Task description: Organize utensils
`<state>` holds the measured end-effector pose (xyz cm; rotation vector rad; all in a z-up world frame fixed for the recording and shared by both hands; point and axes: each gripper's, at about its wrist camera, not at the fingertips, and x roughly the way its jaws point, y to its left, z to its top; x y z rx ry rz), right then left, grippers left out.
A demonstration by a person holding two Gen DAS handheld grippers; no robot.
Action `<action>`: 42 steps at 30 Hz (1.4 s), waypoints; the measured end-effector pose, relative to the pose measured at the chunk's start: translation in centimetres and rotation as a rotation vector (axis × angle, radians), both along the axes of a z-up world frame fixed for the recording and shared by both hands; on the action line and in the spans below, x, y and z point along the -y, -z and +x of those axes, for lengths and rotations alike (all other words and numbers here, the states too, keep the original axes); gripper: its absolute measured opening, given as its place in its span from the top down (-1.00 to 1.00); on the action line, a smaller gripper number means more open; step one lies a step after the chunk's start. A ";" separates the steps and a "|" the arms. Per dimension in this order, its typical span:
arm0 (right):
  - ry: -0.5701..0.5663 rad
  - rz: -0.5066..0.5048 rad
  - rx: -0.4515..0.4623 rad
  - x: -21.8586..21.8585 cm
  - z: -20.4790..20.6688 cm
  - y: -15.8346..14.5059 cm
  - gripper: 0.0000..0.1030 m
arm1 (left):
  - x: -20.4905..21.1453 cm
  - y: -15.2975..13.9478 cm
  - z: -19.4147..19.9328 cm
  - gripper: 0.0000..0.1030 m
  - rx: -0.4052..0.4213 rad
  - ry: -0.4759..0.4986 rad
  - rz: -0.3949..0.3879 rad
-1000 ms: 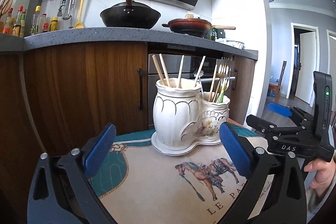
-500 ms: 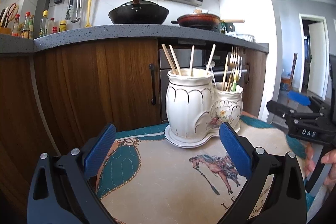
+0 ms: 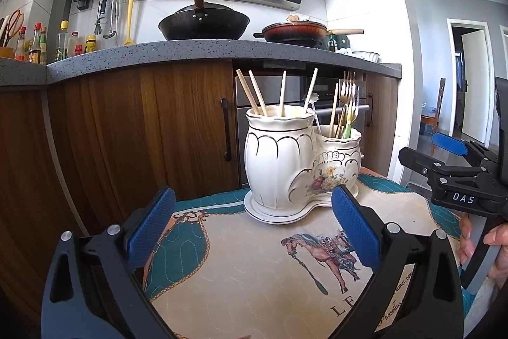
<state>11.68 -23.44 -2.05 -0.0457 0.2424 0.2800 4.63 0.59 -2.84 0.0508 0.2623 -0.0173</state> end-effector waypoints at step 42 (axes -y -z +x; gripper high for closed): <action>-0.001 -0.005 0.000 -0.1 -0.1 0.0 -0.90 | -0.1 0.0 0.2 -0.89 -0.011 -0.006 -0.005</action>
